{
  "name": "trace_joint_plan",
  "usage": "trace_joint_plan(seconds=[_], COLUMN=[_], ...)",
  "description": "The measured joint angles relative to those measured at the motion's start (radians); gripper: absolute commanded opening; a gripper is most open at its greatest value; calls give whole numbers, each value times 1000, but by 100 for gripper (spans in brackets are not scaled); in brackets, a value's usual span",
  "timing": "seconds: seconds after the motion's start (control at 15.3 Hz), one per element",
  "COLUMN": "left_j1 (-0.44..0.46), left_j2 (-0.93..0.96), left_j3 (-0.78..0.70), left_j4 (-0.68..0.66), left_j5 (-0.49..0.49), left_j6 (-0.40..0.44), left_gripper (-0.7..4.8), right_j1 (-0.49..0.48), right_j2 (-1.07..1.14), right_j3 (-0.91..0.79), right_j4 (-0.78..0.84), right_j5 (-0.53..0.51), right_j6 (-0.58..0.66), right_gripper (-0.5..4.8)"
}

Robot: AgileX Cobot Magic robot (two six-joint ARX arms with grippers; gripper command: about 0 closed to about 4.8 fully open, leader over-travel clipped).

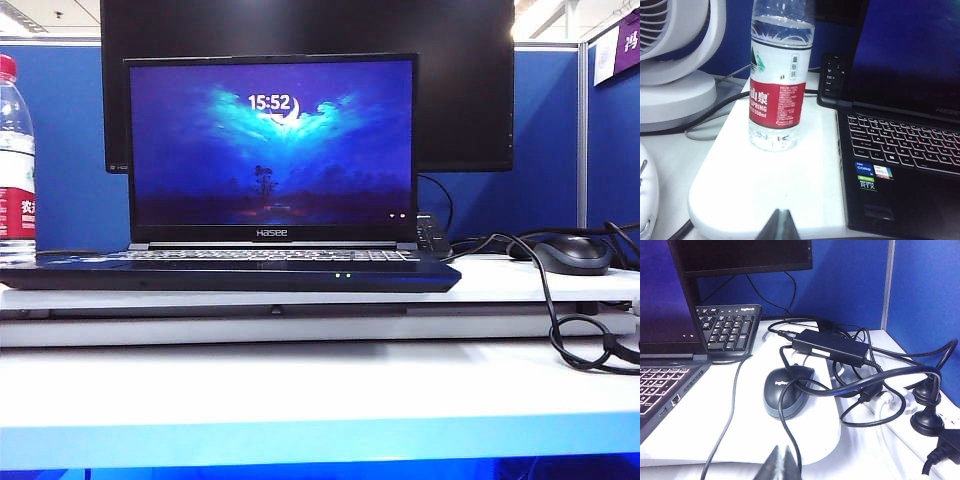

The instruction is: Close the lid of the black laptop.

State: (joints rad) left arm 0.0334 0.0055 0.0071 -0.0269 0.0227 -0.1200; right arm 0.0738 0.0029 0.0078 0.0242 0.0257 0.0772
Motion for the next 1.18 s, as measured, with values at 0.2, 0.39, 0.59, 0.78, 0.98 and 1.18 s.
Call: trace_joint_plan(seconds=[0.2, 0.39, 0.59, 0.78, 0.98, 1.18], left_j1=[0, 0, 0, 0, 0, 0], left_j2=[0, 0, 0, 0, 0, 0], left_j3=[0, 0, 0, 0, 49, 164], left_j4=[0, 0, 28, 68, 369, 162], left_j5=[0, 0, 56, 255, 464, 535], left_j6=[0, 0, -323, -740, -833, -770], left_gripper=[-5, -5, -5, -5, -2, -1], right_j1=[0, 0, 0, 0, 0, 0], right_j2=[0, 0, 0, 0, 0, 60], right_j3=[0, 0, 0, 0, 45, 171], right_j4=[0, 0, 11, 183, 362, 367], right_j5=[0, 0, -55, -216, -195, -144], right_j6=[0, 1, 169, 422, 438, 372], right_gripper=[-1, -1, -1, -1, -1, -1])
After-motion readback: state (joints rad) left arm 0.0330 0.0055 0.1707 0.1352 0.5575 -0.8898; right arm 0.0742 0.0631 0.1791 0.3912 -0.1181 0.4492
